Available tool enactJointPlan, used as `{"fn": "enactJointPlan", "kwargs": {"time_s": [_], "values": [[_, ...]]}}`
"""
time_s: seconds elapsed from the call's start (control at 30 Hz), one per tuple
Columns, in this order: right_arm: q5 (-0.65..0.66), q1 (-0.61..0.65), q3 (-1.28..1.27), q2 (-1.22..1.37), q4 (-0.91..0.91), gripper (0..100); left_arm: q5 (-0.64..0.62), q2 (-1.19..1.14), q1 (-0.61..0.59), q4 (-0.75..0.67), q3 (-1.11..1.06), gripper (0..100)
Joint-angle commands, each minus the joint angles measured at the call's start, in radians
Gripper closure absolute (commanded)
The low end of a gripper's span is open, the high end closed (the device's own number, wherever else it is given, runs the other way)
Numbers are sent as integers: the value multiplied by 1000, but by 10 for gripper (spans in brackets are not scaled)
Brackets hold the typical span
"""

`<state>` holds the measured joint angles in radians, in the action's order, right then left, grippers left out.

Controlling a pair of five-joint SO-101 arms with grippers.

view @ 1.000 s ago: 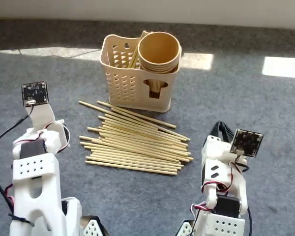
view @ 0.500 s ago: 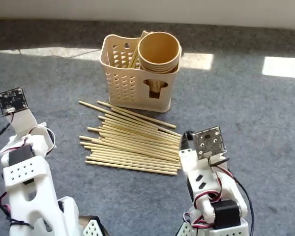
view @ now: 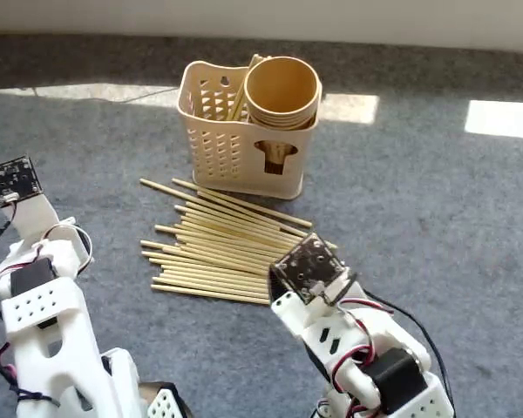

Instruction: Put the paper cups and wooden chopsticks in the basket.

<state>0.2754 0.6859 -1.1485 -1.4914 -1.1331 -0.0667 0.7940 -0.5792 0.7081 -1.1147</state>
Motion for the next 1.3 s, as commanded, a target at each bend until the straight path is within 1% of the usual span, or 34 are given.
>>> {"fn": "enactJointPlan", "kwargs": {"time_s": [0.0,0.07,0.17,0.43,0.57,0.93,1.1,1.27], "values": [[14,128,133,236,45,972,3,27,-16,-46,-13,986],[15,194,174,355,79,971,3,27,-22,-52,-16,986],[69,254,219,518,113,971,3,27,-27,-52,-16,986],[86,265,280,803,176,963,2,27,-42,-72,-18,986],[115,265,280,895,217,913,2,27,-42,-72,-18,986],[120,266,280,1102,340,927,2,27,-38,-72,-19,986],[121,263,280,1155,384,928,2,25,-38,-72,-19,986],[155,248,280,1164,386,928,2,25,-38,-72,-19,986]]}}
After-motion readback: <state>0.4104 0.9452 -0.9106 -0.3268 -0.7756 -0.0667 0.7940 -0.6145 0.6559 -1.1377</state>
